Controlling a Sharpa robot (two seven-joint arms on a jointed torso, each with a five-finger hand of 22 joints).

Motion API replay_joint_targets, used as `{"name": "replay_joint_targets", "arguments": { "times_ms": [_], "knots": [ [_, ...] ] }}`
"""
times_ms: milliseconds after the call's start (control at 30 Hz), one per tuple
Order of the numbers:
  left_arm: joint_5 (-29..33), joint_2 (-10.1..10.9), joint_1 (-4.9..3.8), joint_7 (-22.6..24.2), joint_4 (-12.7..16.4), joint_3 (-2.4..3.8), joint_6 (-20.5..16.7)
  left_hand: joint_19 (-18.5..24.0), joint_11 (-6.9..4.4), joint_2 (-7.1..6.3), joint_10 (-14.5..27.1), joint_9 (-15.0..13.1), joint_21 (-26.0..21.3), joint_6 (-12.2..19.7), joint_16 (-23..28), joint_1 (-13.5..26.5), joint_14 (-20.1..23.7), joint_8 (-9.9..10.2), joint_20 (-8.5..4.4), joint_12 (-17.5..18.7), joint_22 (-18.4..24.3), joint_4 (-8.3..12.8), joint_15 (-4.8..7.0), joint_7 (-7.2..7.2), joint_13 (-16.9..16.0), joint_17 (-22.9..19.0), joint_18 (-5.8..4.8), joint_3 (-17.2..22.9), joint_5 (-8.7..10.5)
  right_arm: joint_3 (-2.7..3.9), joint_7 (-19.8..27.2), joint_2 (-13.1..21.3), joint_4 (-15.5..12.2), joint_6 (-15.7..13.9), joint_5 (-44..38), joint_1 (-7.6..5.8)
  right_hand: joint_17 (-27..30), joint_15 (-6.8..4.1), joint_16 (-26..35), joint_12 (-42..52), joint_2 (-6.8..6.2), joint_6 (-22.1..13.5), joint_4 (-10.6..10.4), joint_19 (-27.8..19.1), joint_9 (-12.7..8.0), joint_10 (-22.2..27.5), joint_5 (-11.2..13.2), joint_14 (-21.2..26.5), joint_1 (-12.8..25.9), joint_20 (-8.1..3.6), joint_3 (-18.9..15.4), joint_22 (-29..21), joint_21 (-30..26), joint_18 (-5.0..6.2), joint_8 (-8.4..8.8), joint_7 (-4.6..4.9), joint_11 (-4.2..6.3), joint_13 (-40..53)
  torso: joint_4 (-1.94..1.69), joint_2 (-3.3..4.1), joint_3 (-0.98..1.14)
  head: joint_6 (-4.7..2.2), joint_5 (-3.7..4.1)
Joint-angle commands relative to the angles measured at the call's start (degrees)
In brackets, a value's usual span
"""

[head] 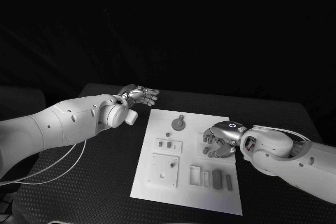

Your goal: Assemble the parts on the task board

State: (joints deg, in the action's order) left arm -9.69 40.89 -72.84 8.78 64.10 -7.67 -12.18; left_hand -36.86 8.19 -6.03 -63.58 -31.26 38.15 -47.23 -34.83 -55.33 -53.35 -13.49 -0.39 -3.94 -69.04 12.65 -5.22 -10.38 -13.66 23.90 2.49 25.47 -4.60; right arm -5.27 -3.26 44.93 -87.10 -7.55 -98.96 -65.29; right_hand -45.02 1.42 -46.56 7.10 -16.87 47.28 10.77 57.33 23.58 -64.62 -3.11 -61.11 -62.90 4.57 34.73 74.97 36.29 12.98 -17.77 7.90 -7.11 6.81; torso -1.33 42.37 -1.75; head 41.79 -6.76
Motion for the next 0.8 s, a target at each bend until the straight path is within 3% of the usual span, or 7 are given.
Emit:
{"name": "replay_joint_targets", "arguments": {
  "times_ms": [33,200,433,800],
  "knots": [
    [-0.2,-0.1,-0.07,0.8,0.1,0.05,0.9,-0.5,0.04,0.37,-0.3,0.1,-0.2,-0.2,0.3,-0.3,-0.4,-0.3,0.04,-0.1,-0.1,0.3,-0.13,0.12,0.1,0.1,0.64,0.0,0.05,-0.02,0.3,-0.5,0.1,-0.8,-2.4,0.31,0.2,-0.67,-0.6,0.5,0.04,0.6,-0.3,0.6,0.1,-1.2,0.3,-0.1,-0.8,-0.04,0.9,1.2,0.4,2.02,-0.54,-0.06,0.18,0.3,-0.04,-0.02,-0.06,0.21,-0.11],
    [-0.2,-0.1,-0.07,0.8,0.1,0.05,1.0,-0.6,0.04,0.41,-0.3,0.1,-0.2,-0.2,0.3,-0.3,-0.5,-0.3,0.04,-0.1,-0.1,0.2,-0.13,0.05,0.1,0.2,0.64,0.0,0.07,-0.15,0.5,-0.9,0.3,-0.7,-3.2,0.75,0.7,-1.68,-1.7,2.0,0.02,2.3,-0.9,1.5,0.6,-4.2,0.3,-0.8,-2.3,-0.51,3.5,1.2,1.2,2.02,-1.70,0.60,1.32,1.1,-0.02,-0.04,-0.07,0.34,-0.16],
    [-0.2,0.0,-0.07,0.6,0.1,0.05,1.1,-0.6,0.04,0.48,-0.3,0.1,-0.3,-0.4,0.4,-0.2,-0.5,-0.4,0.04,-0.1,-0.1,0.2,-0.13,-0.04,0.1,0.3,0.64,0.0,0.08,-0.27,0.7,-1.3,0.8,-0.7,-3.8,0.99,1.5,-2.48,-2.5,3.3,0.43,5.9,-2.2,2.0,1.4,-7.0,0.3,-1.2,-4.1,-0.82,7.4,1.1,1.9,2.02,-3.54,0.28,2.35,2.0,0.03,-0.06,-0.06,0.55,-0.28],
    [-0.2,0.0,-0.07,0.6,0.1,0.05,1.2,-0.6,0.05,0.55,-0.3,0.1,-0.3,-0.5,0.5,-0.2,-0.5,-0.5,0.03,-0.1,-0.2,0.2,-0.12,-0.14,0.2,0.4,0.64,-0.1,0.09,-0.27,1.0,-2.2,1.0,-1.4,-3.8,1.08,2.1,-2.90,-3.2,3.8,0.57,7.4,-2.8,2.4,1.5,-8.2,0.3,-1.5,-4.2,-1.00,8.9,1.1,2.4,2.02,-4.04,-0.11,2.88,2.7,0.00,-0.06,-0.08,0.77,-0.49]
  ]
}}
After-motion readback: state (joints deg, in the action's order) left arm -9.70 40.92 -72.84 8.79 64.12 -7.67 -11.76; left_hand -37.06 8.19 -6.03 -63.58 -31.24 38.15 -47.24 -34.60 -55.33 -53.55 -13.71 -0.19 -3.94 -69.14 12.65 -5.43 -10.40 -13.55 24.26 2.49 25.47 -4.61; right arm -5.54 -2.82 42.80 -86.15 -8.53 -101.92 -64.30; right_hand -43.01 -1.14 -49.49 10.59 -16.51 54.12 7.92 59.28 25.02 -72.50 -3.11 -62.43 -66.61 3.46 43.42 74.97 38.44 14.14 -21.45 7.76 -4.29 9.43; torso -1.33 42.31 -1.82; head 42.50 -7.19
